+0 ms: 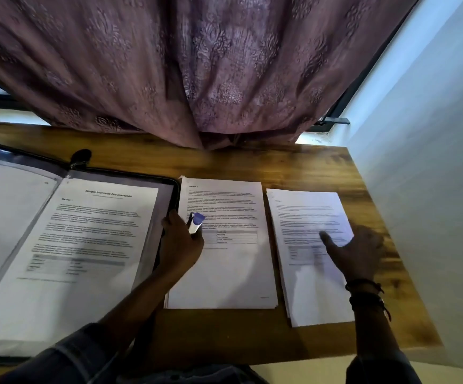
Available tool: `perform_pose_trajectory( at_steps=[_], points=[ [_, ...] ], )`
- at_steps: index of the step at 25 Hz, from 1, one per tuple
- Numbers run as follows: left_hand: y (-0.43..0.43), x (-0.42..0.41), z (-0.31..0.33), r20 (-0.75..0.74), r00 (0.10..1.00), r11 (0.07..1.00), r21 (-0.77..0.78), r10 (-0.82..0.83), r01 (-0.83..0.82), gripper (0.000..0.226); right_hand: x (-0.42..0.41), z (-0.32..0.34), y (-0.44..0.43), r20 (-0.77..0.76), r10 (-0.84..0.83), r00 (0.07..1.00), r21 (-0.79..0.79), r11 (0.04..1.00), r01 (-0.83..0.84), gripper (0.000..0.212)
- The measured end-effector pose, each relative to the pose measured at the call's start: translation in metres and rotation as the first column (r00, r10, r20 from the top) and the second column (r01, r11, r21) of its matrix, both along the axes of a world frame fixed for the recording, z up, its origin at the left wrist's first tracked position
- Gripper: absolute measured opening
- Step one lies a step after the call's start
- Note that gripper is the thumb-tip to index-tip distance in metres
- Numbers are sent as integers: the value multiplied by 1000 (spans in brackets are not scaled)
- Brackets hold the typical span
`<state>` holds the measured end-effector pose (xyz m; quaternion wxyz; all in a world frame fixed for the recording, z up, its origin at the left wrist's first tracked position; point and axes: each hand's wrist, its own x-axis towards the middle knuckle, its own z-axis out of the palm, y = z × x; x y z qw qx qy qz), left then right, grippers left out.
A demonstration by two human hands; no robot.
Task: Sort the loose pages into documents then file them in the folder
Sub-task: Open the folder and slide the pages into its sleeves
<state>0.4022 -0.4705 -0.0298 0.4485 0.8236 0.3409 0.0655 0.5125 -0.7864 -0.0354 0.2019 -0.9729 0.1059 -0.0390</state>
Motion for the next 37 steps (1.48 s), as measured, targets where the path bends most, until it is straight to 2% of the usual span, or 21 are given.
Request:
perform_pose_trajectory(
  at_steps=[1, 2, 4, 5, 7, 8, 10, 13, 16, 17, 19, 21, 23, 25, 27, 28, 29, 31, 34, 37],
  points=[
    [0, 3, 1, -20, 1000, 1000, -4, 22, -22, 52, -7, 15, 22, 67, 45, 997, 57, 997, -49, 77],
    [-1, 7, 3, -42, 998, 999, -16, 44, -45, 51, -11, 24, 42, 68, 150, 986, 157, 975, -159, 64],
    [4, 16, 7, -41, 998, 998, -30, 46, -47, 56, -21, 24, 79, -3, 400, 916, 275, 881, -384, 48],
    [9, 23, 8, -2, 1000, 1000, -4, 14, -14, 57, -26, 18, 93, -26, 499, 866, 252, 842, -477, 45],
    [29, 40, 7, 77, 994, 989, 130, -82, 72, 51, -32, 0, 110, -34, 575, 818, 135, 813, -566, 46],
    [41, 51, 5, 84, 990, 976, 196, -117, 98, 49, -35, -10, 114, -37, 569, 822, 101, 820, -563, 49],
    [65, 74, 7, 40, 989, 968, 213, -142, 131, 48, -43, -24, 115, -4, 548, 836, 78, 834, -546, 53],
    [81, 101, 9, -38, 986, 975, 150, -160, 164, 45, -52, -30, 119, 42, 532, 846, 94, 840, -534, 51],
    [82, 114, 9, -56, 991, 993, -5, -119, 119, 40, -50, -27, 121, 5, 508, 862, 163, 850, -502, 53],
    [81, 115, 10, -74, 990, 992, -46, -119, 115, 33, -51, -25, 120, 5, 501, 865, 183, 850, -494, 54],
    [83, 113, 17, -93, 991, 996, -7, -91, 91, 13, -51, -20, 119, 17, 498, 867, 237, 840, -488, 60],
    [83, 110, 30, -41, 996, 995, 57, -78, 80, 18, -45, -19, 117, -7, 469, 883, 306, 842, -444, 69],
    [73, 101, 54, 87, 990, 993, -32, -110, 113, 27, -38, -14, 121, -15, 437, 899, 397, 828, -396, 75],
    [58, 89, 82, 214, 960, 968, -135, -180, 212, 41, -28, -6, 123, -25, 418, 908, 589, 740, -324, 84],
    [45, 80, 110, 338, 906, 912, -227, -255, 342, 45, -18, 11, 124, -47, 456, 889, 800, 550, -239, 72],
    [41, 77, 122, 387, 878, 872, -279, -282, 403, 38, -14, 18, 122, -57, 478, 876, 857, 474, -203, 61],
    [38, 77, 131, 415, 859, 833, -324, -300, 448, 28, -12, 26, 119, -66, 507, 859, 872, 448, -198, 52],
    [35, 82, 143, 435, 848, 790, -381, -304, 479, 21, -10, 38, 107, -43, 567, 823, 861, 439, -258, 40],
    [24, 97, 143, 432, 878, 844, -376, -205, 382, 34, -6, 53, 71, 7, 500, 866, 842, 464, -275, 33],
    [0, 114, 111, 359, 928, 843, -467, -97, 268, 19, 12, 65, 24, -27, 408, 913, 769, 592, -242, 28]
  ],
)
